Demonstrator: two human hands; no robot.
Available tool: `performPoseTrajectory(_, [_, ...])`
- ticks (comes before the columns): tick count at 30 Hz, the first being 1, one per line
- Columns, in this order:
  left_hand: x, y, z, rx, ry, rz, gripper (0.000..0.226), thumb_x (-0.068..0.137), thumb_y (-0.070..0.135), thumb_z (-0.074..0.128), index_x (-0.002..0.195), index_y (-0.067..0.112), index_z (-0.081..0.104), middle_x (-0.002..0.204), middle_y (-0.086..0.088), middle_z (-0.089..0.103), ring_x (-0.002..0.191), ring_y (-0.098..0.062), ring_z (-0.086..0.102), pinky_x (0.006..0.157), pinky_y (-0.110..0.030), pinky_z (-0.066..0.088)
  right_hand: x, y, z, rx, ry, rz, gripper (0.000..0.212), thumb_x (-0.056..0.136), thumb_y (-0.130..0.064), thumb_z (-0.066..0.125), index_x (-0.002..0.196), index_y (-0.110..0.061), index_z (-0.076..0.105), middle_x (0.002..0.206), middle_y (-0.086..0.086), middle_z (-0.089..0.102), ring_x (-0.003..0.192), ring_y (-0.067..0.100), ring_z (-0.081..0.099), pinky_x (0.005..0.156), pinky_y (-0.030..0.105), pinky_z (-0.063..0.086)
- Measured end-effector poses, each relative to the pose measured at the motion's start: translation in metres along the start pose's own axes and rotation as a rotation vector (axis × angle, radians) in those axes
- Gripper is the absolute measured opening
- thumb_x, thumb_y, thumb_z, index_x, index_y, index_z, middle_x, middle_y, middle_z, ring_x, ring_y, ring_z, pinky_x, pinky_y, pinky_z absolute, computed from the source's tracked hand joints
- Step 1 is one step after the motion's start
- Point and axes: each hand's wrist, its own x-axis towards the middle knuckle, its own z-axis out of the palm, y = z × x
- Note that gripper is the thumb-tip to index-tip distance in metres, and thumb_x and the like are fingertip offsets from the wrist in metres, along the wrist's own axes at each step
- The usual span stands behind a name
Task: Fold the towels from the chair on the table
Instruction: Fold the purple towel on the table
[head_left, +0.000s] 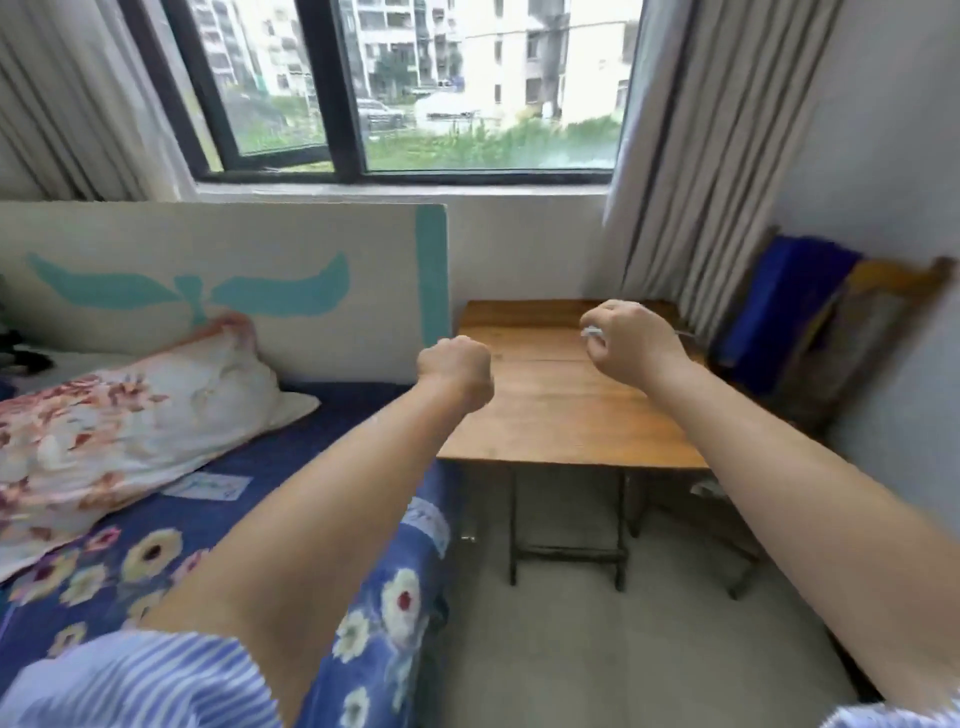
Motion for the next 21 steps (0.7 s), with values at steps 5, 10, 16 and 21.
performPoseTrajectory(5, [0.064, 0.155, -0.003, -0.081, -0.02, 0.172, 0.026, 0.087, 0.012, 0.042, 0.105, 0.011, 0.061, 0.114, -0.007, 0.058, 0.105, -0.025, 0.056, 0.068, -0.028, 0.038, -0.03, 0.158, -0.028, -0.083, -0.075, 0.145, 0.035, 0.091, -0.013, 0.041, 0.121, -0.008, 0.056, 0.127, 0.01, 0.055, 0.118, 0.026, 0.049, 0.095, 0.038, 0.044])
performPoseTrajectory(10, [0.121, 0.283, -0.011, -0.159, -0.019, 0.263, 0.011, 0.086, 0.01, 0.044, 0.076, 0.014, 0.048, 0.082, -0.004, 0.049, 0.076, -0.023, 0.047, 0.055, -0.025, 0.034, -0.035, 0.29, -0.049, -0.115, -0.064, 0.217, 0.033, 0.091, -0.012, 0.041, 0.119, -0.008, 0.058, 0.124, 0.01, 0.058, 0.115, 0.026, 0.051, 0.091, 0.037, 0.047])
performPoseTrajectory(16, [0.189, 0.412, -0.017, -0.231, 0.018, 0.369, 0.014, 0.088, 0.013, 0.046, 0.075, 0.014, 0.05, 0.07, -0.002, 0.043, 0.066, -0.02, 0.044, 0.043, -0.025, 0.028, -0.017, 0.431, -0.061, -0.087, 0.009, 0.36, 0.032, 0.088, -0.008, 0.043, 0.114, -0.007, 0.062, 0.12, 0.01, 0.061, 0.112, 0.027, 0.053, 0.083, 0.032, 0.045])
performPoseTrajectory(21, [0.259, 0.479, -0.01, -0.287, -0.012, 0.412, 0.018, 0.091, 0.018, 0.045, 0.089, 0.01, 0.061, 0.085, -0.004, 0.05, 0.076, -0.02, 0.048, 0.06, -0.029, 0.038, 0.016, 0.517, -0.038, -0.035, 0.025, 0.444, 0.03, 0.089, -0.009, 0.045, 0.114, -0.006, 0.061, 0.12, 0.011, 0.061, 0.109, 0.028, 0.055, 0.082, 0.031, 0.045])
